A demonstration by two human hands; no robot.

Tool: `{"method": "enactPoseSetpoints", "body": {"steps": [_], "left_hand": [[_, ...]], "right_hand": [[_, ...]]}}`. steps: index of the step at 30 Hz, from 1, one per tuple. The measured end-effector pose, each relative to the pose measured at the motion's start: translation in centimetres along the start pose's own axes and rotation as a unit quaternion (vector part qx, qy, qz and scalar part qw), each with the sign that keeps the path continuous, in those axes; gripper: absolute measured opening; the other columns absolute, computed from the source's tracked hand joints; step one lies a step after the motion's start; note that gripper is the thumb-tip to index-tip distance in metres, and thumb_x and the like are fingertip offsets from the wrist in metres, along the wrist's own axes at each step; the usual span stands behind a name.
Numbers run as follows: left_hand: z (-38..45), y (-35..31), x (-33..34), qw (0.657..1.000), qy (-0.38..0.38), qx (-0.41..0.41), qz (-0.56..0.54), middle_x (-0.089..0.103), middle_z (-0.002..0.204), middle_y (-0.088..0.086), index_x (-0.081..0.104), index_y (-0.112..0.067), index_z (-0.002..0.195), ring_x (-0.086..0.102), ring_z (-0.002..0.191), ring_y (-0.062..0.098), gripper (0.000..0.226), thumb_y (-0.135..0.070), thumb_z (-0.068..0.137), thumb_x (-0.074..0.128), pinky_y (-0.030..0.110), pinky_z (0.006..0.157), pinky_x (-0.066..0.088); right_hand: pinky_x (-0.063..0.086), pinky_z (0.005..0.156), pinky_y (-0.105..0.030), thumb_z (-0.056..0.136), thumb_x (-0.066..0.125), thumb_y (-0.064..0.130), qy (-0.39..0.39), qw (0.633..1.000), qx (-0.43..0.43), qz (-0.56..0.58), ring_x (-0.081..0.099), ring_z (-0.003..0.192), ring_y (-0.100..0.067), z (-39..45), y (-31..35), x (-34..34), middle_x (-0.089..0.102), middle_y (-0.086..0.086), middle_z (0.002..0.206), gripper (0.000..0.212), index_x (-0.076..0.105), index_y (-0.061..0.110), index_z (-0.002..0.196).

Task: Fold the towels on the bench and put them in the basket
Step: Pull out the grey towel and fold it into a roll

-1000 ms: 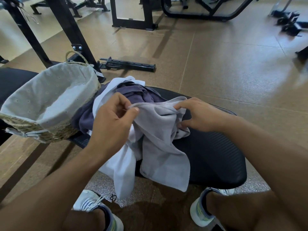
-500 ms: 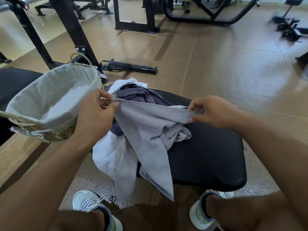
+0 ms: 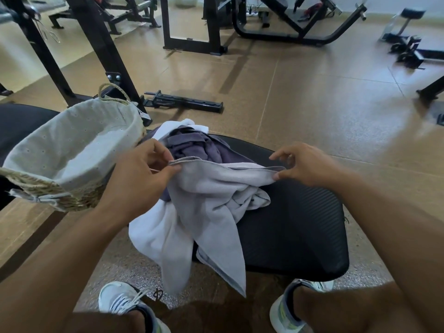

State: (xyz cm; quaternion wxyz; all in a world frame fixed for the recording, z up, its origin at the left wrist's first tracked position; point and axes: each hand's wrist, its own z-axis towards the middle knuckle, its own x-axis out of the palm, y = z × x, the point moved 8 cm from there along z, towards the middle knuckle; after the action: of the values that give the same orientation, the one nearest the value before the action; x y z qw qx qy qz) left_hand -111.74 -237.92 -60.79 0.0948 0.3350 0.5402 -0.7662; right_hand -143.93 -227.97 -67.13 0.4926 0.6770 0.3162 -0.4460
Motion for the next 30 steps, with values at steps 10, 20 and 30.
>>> {"method": "enactPoseSetpoints", "body": {"steps": [10,20,30], "left_hand": [[0.5,2.5,-0.4,0.998,-0.006,-0.054,0.034,0.072,0.068,-0.007,0.059,-0.018,0.082,0.064,0.064,0.011,0.016,-0.018,0.088,0.075,0.029,0.060,0.042],[0.8,3.1,-0.4,0.998,0.025,-0.064,0.002,0.075,0.066,-0.008,0.067,-0.014,0.086,0.062,0.050,0.001,0.011,-0.012,0.086,0.077,0.012,0.045,0.043],[-0.6,1.3,-1.2,0.973,0.017,-0.082,-0.215,0.074,0.065,0.000,0.059,-0.005,0.086,0.067,0.058,0.009,0.021,-0.016,0.086,0.077,0.018,0.049,0.050]], "right_hand": [[0.055,0.087,-0.034,0.076,0.086,0.036,0.057,0.998,-0.002,0.007,0.065,0.093,-0.002,-0.3,0.1,1.5,0.073,0.019,0.096,0.028,0.074,0.039,0.102],[0.057,0.082,-0.036,0.076,0.086,0.032,0.022,0.997,0.016,0.073,0.069,0.085,-0.006,-0.1,-1.0,0.5,0.074,0.011,0.083,0.014,0.073,0.029,0.079],[0.055,0.086,-0.031,0.077,0.075,0.026,0.018,0.921,-0.021,0.389,0.070,0.097,-0.012,-4.3,0.5,-4.1,0.077,0.000,0.098,0.022,0.057,0.012,0.079]]}}
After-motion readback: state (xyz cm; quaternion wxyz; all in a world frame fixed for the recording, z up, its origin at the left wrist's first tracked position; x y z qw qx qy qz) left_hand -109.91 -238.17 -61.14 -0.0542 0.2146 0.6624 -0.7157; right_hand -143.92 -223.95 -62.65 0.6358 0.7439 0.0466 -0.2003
